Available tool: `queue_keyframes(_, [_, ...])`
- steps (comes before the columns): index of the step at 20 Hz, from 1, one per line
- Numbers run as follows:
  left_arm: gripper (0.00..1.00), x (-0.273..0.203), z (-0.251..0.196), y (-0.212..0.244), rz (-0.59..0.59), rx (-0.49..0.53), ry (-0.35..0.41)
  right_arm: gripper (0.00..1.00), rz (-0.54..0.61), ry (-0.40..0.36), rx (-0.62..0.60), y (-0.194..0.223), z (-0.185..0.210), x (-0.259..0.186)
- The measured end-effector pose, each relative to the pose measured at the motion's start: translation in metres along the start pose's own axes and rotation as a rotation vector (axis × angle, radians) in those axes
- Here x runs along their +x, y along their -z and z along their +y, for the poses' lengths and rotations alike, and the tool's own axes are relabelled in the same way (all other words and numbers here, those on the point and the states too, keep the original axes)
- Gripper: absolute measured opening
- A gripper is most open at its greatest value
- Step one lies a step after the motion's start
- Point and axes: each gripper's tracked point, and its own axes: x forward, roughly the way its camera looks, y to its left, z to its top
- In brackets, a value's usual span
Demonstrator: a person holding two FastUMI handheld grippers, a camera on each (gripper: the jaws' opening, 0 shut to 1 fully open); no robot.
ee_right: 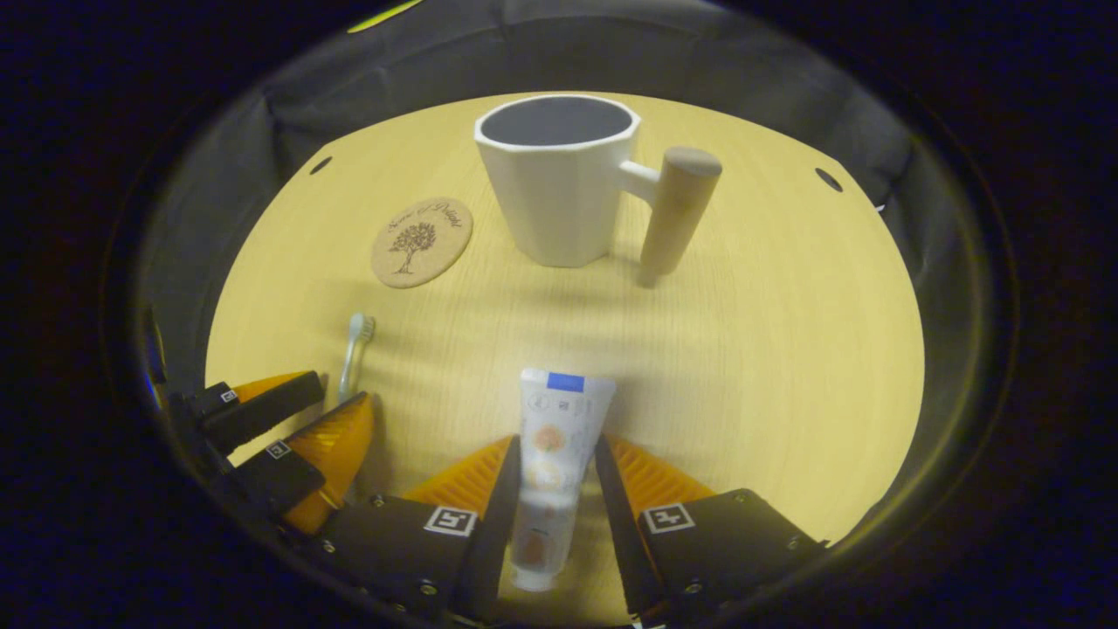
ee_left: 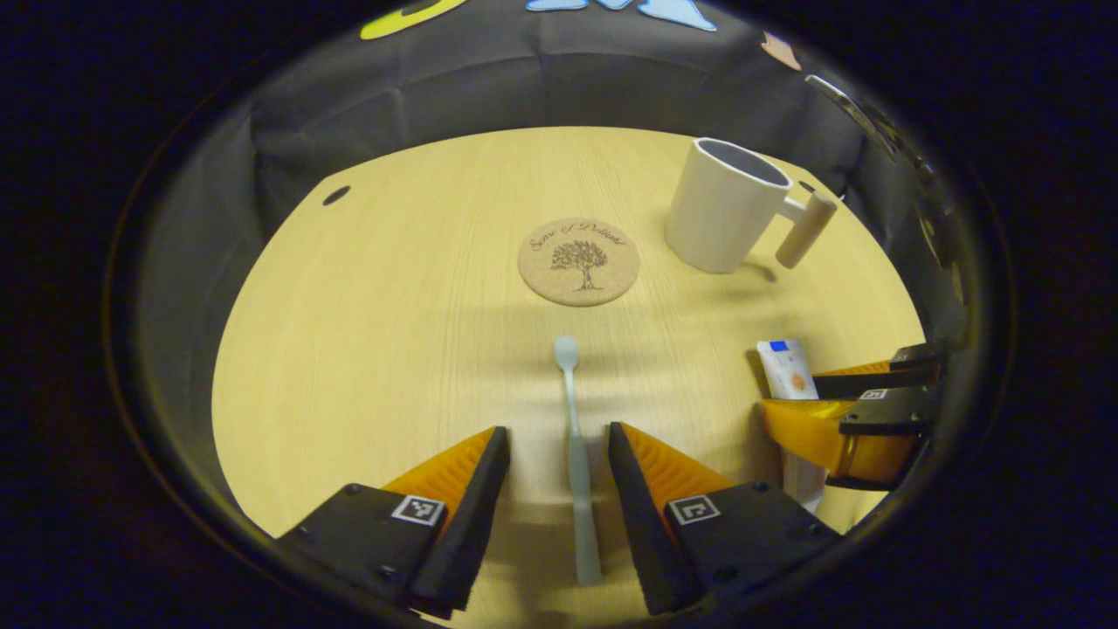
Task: Put the toothbrush and toothpaste on the desktop into the cup, then pick up the cup and place it on the coaster on the desktop.
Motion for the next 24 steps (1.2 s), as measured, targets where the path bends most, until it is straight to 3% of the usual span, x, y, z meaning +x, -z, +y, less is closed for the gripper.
queue_keyframes(2, [0.48, 0.000, -0.001, -0.001, 0.003, -0.001, -0.006, 0.51, 0.014, -0.006, -0.001, 0.003, 0.002, 0.001])
queue_keyframes(3, [0.48, -0.002, -0.001, -0.001, 0.005, -0.002, -0.006, 0.43, 0.026, -0.009, -0.005, 0.004, 0.002, -0.002])
queue_keyframes(4, [0.50, -0.003, 0.003, -0.002, 0.002, 0.005, -0.024, 0.45, 0.030, -0.010, -0.012, 0.005, 0.001, -0.001])
queue_keyframes(6, [0.17, 0.000, 0.002, -0.002, 0.005, 0.000, -0.034, 0.35, 0.044, -0.009, 0.009, 0.006, 0.002, -0.002])
queue_keyframes(8, [0.17, 0.001, 0.002, -0.004, 0.000, 0.010, -0.047, 0.31, 0.043, -0.008, 0.036, 0.004, 0.002, -0.001])
queue_keyframes(9, [0.10, 0.000, 0.003, -0.002, 0.012, 0.007, -0.052, 0.24, 0.058, -0.022, 0.046, 0.006, 0.004, -0.002])
queue_keyframes(11, [0.09, 0.000, 0.001, -0.003, 0.002, 0.016, -0.050, 0.25, 0.059, -0.037, 0.053, 0.006, 0.004, -0.003])
queue_keyframes(13, [0.09, -0.001, 0.003, -0.004, -0.007, 0.022, -0.050, 0.15, 0.036, -0.048, 0.082, 0.003, 0.005, -0.003])
queue_keyframes(24, [0.09, -0.017, 0.002, -0.020, -0.082, 0.065, -0.041, 0.15, -0.089, -0.163, 0.137, -0.022, 0.008, -0.032])
